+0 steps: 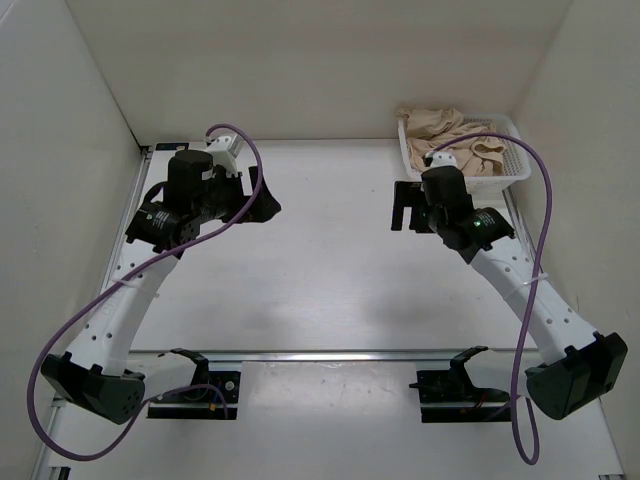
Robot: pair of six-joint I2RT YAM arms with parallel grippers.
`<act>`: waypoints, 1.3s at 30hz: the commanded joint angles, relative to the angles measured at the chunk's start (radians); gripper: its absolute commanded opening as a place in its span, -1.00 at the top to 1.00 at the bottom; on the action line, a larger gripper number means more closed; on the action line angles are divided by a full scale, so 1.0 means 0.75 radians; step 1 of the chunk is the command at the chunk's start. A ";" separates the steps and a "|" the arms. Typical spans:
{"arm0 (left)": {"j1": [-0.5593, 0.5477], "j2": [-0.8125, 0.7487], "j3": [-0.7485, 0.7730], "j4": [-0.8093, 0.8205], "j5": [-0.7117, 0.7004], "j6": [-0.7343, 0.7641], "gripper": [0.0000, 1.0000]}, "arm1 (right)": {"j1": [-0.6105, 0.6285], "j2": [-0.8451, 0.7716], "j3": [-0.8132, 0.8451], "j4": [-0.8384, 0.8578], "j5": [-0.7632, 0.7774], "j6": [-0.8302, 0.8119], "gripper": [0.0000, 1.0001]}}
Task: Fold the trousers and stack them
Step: Grab the trousers from the pile
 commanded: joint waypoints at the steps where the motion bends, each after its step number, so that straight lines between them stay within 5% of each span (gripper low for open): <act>1: 0.006 -0.007 -0.005 -0.020 -0.027 0.003 -1.00 | -0.001 -0.003 0.058 0.003 0.078 0.020 -0.99; 10: 0.006 -0.007 0.007 -0.033 -0.051 0.003 -1.00 | -0.014 -0.015 0.058 -0.066 0.229 0.006 -0.99; 14: 0.006 0.006 0.007 -0.033 -0.094 -0.011 -1.00 | -0.268 0.091 0.173 -0.078 0.152 -0.035 -0.99; 17: 0.006 0.006 -0.009 -0.033 -0.164 -0.054 -1.00 | -0.497 0.329 0.432 -0.097 -0.111 -0.019 -0.75; 21: 0.006 0.054 -0.026 -0.033 -0.193 -0.071 -1.00 | -0.570 0.654 0.702 -0.140 -0.112 -0.006 -0.75; 28: 0.006 0.165 0.035 -0.045 -0.178 -0.071 -1.00 | -0.705 1.354 1.623 -0.303 -0.106 0.022 -0.92; 39: -0.039 0.386 0.171 -0.111 -0.364 -0.022 -1.00 | -0.766 1.866 1.927 0.059 -0.157 0.022 -0.90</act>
